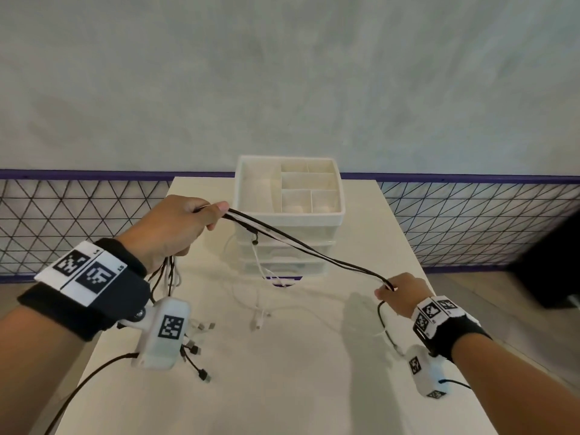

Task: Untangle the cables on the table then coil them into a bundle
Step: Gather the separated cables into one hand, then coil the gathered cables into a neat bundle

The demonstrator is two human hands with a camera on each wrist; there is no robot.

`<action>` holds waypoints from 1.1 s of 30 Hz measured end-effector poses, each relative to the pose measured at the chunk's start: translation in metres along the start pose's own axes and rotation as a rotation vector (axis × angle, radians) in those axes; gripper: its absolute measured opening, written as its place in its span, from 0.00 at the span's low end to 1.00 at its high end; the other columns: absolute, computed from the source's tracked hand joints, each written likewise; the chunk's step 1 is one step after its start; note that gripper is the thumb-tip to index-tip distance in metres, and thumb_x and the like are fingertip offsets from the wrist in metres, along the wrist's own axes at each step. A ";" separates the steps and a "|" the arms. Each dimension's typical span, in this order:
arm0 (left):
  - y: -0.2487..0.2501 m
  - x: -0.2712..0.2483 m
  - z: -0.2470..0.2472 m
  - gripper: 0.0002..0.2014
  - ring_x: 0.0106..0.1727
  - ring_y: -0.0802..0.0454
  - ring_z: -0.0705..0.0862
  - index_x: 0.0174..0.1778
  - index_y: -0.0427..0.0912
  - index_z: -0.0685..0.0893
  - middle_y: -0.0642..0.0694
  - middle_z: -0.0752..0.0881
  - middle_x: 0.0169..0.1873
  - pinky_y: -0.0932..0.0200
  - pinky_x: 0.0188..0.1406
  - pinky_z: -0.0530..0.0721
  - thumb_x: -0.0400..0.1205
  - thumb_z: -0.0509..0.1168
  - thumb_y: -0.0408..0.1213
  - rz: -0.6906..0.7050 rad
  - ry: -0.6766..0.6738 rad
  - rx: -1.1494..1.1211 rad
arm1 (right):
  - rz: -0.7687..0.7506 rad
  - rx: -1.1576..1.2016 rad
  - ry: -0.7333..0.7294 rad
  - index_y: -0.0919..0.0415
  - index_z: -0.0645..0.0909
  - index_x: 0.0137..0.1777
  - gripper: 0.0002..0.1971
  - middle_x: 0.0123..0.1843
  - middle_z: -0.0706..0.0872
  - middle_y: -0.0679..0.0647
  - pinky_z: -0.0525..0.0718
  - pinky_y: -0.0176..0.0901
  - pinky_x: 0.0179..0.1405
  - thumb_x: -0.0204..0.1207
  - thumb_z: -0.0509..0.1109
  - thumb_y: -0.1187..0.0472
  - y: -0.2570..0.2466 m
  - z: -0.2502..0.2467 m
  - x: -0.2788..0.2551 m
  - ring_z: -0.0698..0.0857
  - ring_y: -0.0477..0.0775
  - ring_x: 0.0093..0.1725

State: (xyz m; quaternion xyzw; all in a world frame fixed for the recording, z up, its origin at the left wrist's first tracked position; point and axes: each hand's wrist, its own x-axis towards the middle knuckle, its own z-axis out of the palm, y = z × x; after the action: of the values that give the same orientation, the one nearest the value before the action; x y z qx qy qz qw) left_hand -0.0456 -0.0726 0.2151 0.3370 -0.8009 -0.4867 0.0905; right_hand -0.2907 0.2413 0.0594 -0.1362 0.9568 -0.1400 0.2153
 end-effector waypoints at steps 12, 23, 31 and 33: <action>0.011 -0.013 0.014 0.21 0.25 0.53 0.56 0.39 0.40 0.81 0.52 0.63 0.23 0.61 0.22 0.56 0.88 0.57 0.52 0.029 -0.258 -0.118 | 0.011 0.347 0.022 0.61 0.77 0.74 0.32 0.66 0.89 0.55 0.89 0.51 0.52 0.74 0.78 0.48 -0.011 -0.045 0.011 0.92 0.57 0.46; 0.013 -0.029 0.148 0.13 0.45 0.52 0.86 0.54 0.45 0.83 0.51 0.88 0.43 0.75 0.36 0.77 0.90 0.53 0.42 0.334 -0.173 0.107 | -0.303 0.807 -0.484 0.58 0.88 0.35 0.34 0.37 0.92 0.60 0.83 0.45 0.38 0.83 0.53 0.33 -0.114 -0.028 -0.082 0.89 0.57 0.35; -0.027 -0.027 0.169 0.19 0.40 0.46 0.82 0.44 0.41 0.79 0.46 0.84 0.37 0.52 0.45 0.79 0.87 0.56 0.54 0.337 -0.496 0.365 | 0.250 1.440 -0.184 0.62 0.73 0.39 0.15 0.19 0.69 0.54 0.72 0.44 0.28 0.83 0.49 0.73 -0.108 -0.028 -0.050 0.70 0.53 0.17; -0.045 -0.026 0.157 0.21 0.33 0.50 0.76 0.40 0.42 0.75 0.49 0.78 0.32 0.54 0.39 0.75 0.87 0.56 0.56 0.277 -0.528 0.405 | 0.280 1.461 -0.061 0.60 0.70 0.36 0.17 0.20 0.66 0.53 0.67 0.42 0.27 0.81 0.45 0.74 -0.101 -0.040 -0.039 0.63 0.50 0.14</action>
State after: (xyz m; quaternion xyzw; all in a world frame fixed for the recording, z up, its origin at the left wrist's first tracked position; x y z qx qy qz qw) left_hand -0.0801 0.0428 0.1018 0.0992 -0.9149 -0.3715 -0.1232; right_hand -0.2549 0.1693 0.1417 0.1608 0.6220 -0.7080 0.2933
